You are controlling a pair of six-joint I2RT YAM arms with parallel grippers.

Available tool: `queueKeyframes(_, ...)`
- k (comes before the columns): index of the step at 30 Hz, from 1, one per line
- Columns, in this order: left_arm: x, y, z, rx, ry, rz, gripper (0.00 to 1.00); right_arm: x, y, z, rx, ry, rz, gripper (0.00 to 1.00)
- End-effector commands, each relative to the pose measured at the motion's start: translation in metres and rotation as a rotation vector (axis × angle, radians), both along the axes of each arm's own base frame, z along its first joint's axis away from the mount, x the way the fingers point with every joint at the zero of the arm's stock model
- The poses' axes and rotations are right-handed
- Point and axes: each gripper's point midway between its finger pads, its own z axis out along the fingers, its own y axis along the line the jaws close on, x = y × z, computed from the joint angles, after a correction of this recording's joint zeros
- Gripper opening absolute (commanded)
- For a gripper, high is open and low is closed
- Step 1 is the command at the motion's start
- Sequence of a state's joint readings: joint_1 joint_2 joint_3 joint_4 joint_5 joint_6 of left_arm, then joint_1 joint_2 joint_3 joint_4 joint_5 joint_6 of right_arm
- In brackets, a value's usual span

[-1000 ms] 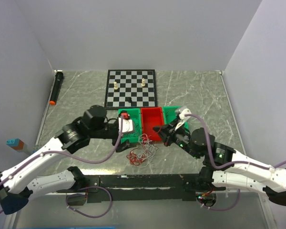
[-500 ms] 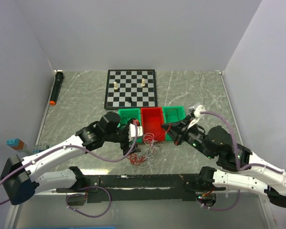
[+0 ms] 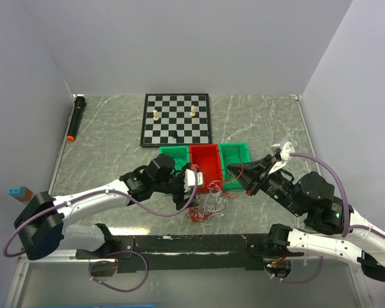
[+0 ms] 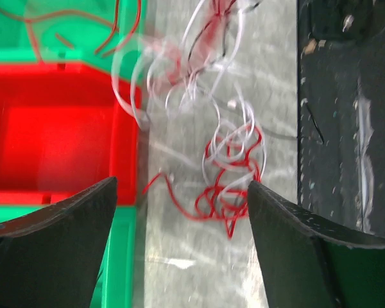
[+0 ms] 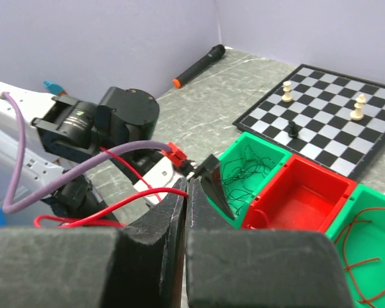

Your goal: Untangle the cables

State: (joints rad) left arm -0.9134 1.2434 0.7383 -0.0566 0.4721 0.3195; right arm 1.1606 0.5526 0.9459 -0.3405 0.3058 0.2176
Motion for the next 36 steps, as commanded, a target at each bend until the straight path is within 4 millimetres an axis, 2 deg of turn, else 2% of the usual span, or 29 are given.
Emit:
queueKeyframes(1,0.019,-0.025,0.043,-0.170,-0.015,0.100,0.90,-0.008,0.004,0.017,0.041,-0.017,0.052,0.00)
queueKeyframes(5,0.028,-0.030,0.078,-0.271,0.045,0.187,0.91,-0.009,0.011,0.015,0.038,-0.010,0.072,0.00)
queueKeyframes(8,0.018,-0.036,0.092,-0.317,0.117,0.160,0.91,-0.011,0.016,0.020,0.044,-0.015,0.093,0.00)
queueKeyframes(10,0.008,-0.040,0.096,-0.328,0.141,0.097,0.86,-0.013,0.017,0.023,0.053,-0.016,0.106,0.00)
queueKeyframes(11,0.002,-0.042,0.098,-0.332,0.158,0.062,0.83,-0.014,0.018,0.024,0.056,-0.015,0.114,0.00)
queueKeyframes(13,-0.011,-0.044,0.098,-0.320,0.178,-0.010,0.66,-0.015,0.020,0.026,0.067,-0.015,0.119,0.00)
queueKeyframes(14,-0.015,-0.044,0.097,-0.311,0.182,-0.035,0.56,-0.015,0.019,0.028,0.074,-0.019,0.119,0.00)
queueKeyframes(15,-0.018,-0.043,0.094,-0.299,0.181,-0.050,0.40,-0.015,0.019,0.030,0.080,-0.023,0.119,0.00)
queueKeyframes(16,-0.019,-0.041,0.089,-0.282,0.155,-0.069,0.33,-0.014,0.019,0.032,0.083,-0.028,0.115,0.00)
queueKeyframes(18,-0.022,-0.037,0.081,-0.252,0.144,-0.084,0.21,-0.015,0.019,0.040,0.098,-0.046,0.118,0.00)
queueKeyframes(22,-0.021,-0.028,0.070,-0.199,0.090,-0.092,0.07,-0.015,0.019,0.060,0.109,-0.093,0.125,0.00)
queueKeyframes(24,-0.021,-0.019,0.066,-0.145,0.072,-0.084,0.01,-0.014,0.018,0.071,0.114,-0.124,0.123,0.00)
queueKeyframes(26,-0.019,-0.004,0.064,-0.082,0.042,-0.066,0.01,-0.014,0.019,0.083,0.122,-0.151,0.126,0.00)
queueKeyframes(31,-0.030,0.048,0.069,0.051,-0.009,-0.092,0.01,-0.014,0.032,0.093,0.119,-0.160,0.154,0.00)
queueKeyframes(36,-0.065,0.115,0.062,0.222,-0.070,-0.155,0.01,-0.009,0.032,0.093,0.117,-0.153,0.128,0.00)
